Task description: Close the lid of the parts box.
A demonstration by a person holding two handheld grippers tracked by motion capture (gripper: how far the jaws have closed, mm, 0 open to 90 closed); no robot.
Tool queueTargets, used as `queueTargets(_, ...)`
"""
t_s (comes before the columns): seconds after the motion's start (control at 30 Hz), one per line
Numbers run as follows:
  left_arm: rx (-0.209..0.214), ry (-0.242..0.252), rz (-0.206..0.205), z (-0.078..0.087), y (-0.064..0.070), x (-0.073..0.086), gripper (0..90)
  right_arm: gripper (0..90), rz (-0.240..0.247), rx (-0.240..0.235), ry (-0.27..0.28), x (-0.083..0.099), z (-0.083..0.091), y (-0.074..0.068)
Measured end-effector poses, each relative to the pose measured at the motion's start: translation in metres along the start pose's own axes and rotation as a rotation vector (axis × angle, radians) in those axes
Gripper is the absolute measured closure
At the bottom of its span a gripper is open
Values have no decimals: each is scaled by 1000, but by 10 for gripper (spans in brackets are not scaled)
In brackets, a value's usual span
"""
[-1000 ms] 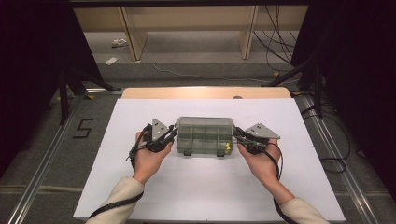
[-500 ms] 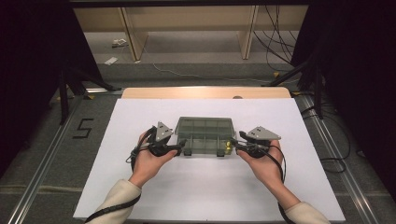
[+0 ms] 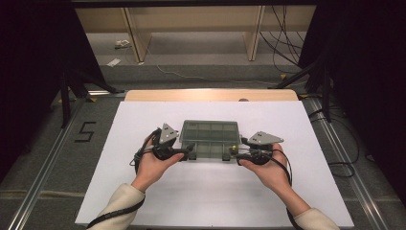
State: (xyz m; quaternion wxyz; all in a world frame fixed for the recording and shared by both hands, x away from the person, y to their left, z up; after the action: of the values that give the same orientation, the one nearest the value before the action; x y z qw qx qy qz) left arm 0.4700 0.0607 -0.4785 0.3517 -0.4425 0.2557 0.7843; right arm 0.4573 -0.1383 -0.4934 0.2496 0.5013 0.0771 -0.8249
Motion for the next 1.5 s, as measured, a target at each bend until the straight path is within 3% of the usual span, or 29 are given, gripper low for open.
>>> queueTargets(0.23, -9, 57, 26, 2, 0, -8, 489, 360, -28, -37, 35, -9, 2, -5)
queueTargets(0.4, -11, 56, 43, -2, 1, -8, 638, 386, -40, -44, 52, -14, 2, -7)
queueTargets(0.5, -11, 50, 59, -4, 0, -7, 717, 475, -54, -39, 64, -16, 1, -6)
queueTargets(0.67, -19, 30, 74, -6, -1, -3, 818, 733, -85, -18, 81, -18, 3, -2)
queueTargets(0.8, -22, 20, 75, -8, 0, -1, 857, 873, -80, 0, 62, -15, 3, 0)
queueTargets(0.87, -22, 14, 76, -8, 0, 1, 872, 900, -76, 9, 60, -13, 2, 1)
queueTargets(1.5, -22, -41, 97, -18, 0, 16, 899, 900, -51, 30, -14, 5, -7, 3)
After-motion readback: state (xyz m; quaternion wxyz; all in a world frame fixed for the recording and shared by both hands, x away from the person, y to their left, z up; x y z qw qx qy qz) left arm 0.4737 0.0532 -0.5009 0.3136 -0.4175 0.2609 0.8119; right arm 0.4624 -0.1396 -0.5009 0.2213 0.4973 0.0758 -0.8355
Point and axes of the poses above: each handheld gripper's, and its own axes: z roughly backward along the jaws, x roughly out of its underside, y roughly to its right, the point moved 10 cm from there along -z, roughly forward along the jaws, and after that the axes turned 14 degrees about x, right-handed, at the moved point
